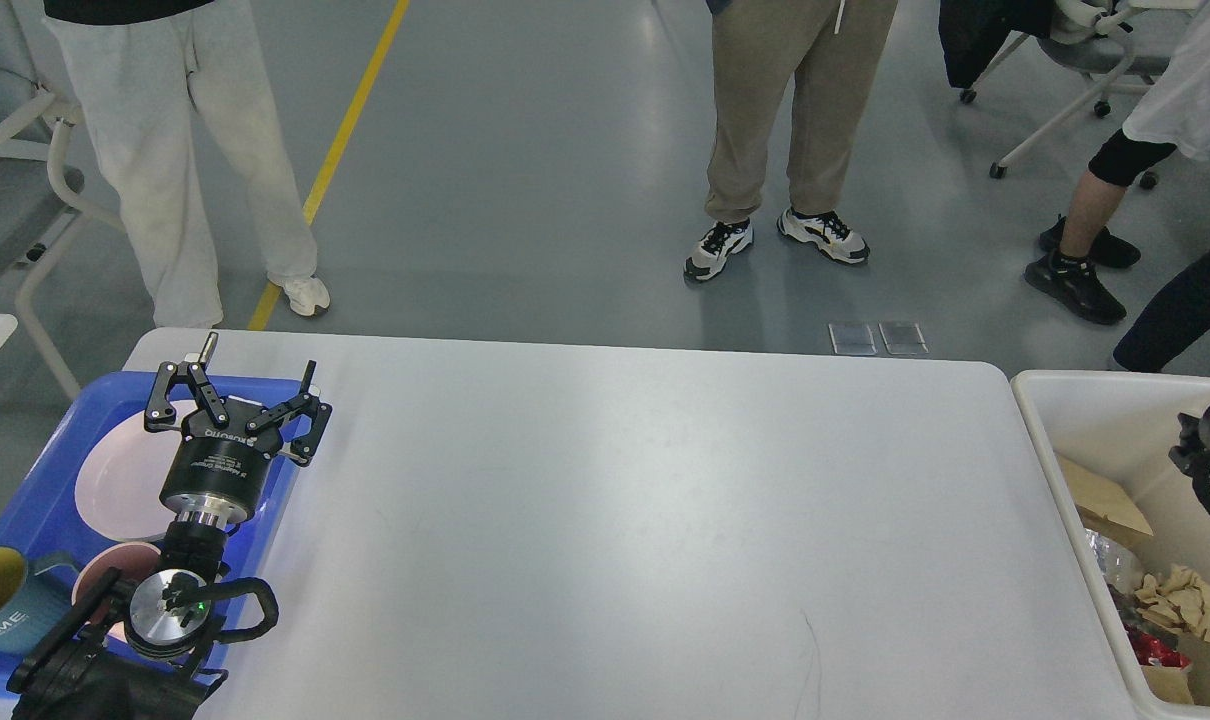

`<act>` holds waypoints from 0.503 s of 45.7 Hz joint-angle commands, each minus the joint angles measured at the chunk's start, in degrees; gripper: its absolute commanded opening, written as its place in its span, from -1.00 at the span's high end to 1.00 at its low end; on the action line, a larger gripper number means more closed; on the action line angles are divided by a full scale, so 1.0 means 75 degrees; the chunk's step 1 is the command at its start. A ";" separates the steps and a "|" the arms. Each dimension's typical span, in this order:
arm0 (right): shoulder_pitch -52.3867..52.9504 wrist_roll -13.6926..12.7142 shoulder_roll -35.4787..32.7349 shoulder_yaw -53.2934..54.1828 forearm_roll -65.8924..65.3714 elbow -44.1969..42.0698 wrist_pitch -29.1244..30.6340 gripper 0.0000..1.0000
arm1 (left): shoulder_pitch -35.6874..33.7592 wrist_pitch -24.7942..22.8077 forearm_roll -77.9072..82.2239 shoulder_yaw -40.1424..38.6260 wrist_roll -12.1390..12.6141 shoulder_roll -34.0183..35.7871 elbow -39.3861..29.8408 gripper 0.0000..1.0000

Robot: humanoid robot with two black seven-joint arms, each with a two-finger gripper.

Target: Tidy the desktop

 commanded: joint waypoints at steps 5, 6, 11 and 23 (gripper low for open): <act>-0.1271 0.0005 0.1048 0.3438 -0.2391 0.1456 0.1762 -1.00 | -0.0001 0.0007 0.0001 0.0001 0.0000 0.0000 0.0000 -0.93; -0.1388 0.0005 0.1224 0.3778 -0.2743 0.1515 0.1903 -1.00 | -0.0001 -0.0004 0.0001 0.0001 0.0000 0.0000 0.0000 -0.93; -0.1986 0.0017 0.2512 0.5338 -0.4278 0.1773 0.2688 -1.00 | -0.0001 -0.0004 0.0001 0.0001 0.0000 0.0000 0.0000 -0.93; -0.2538 0.0965 0.3885 0.6207 -0.5512 0.2055 0.3358 -1.00 | -0.0001 0.0007 0.0001 0.0012 0.0000 0.0000 0.0000 -0.93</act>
